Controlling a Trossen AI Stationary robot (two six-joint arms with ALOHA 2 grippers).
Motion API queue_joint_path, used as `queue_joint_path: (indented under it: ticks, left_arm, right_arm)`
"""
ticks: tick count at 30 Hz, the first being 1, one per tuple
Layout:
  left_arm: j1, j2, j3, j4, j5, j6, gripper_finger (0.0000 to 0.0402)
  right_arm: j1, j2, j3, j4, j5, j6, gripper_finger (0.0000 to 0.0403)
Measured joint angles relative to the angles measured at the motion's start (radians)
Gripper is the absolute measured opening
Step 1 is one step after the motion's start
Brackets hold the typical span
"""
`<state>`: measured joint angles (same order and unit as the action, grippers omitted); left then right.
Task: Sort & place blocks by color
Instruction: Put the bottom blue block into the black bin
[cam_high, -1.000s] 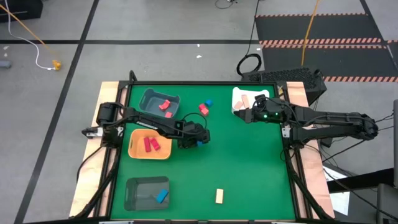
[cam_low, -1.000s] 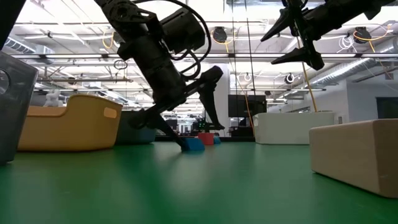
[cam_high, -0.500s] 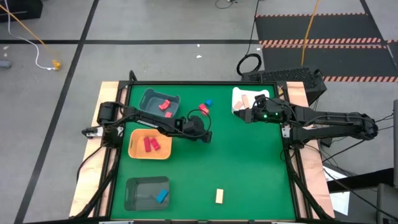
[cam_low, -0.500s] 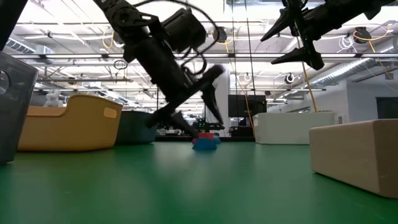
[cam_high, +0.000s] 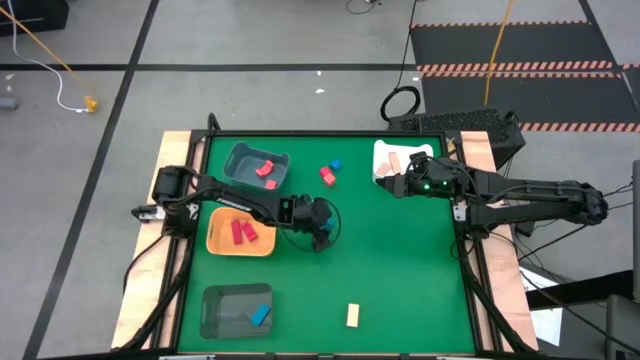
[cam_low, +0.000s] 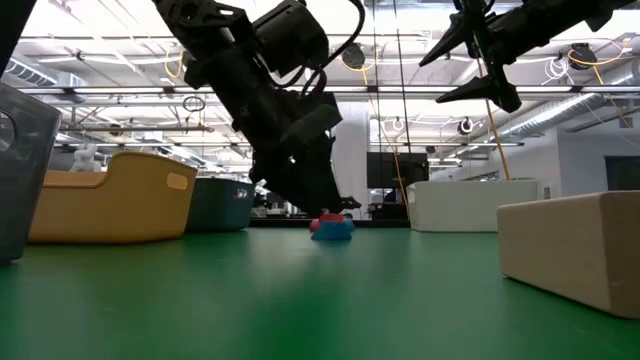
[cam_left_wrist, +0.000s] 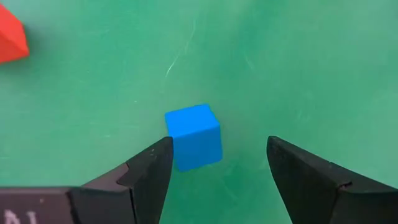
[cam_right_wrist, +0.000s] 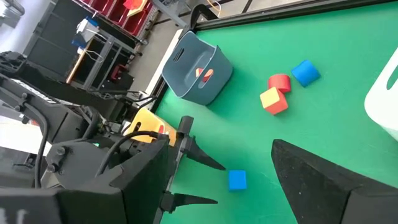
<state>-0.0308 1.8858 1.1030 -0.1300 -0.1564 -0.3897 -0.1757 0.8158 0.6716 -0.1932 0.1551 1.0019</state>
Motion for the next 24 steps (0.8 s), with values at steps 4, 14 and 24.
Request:
queue_joint_path:
  ticks: [4,14,24]
  left_arm:
    - [-0.012,0.005,0.0,0.003,-0.06,0.018,0.026]
    - [-0.024,0.036,0.002,0.027,-0.134,-0.094,0.026]
    - [-0.036,0.121,0.002,0.122,-0.176,-0.118,0.026]
  right_arm:
    - [0.0,0.0,0.0,0.0,0.0,0.0,0.0279]
    - [0.0,0.0,0.0,0.0,0.0,0.0,0.0279]
    - [0.0,-0.001,0.0,0.0,0.0,0.0,0.0279]
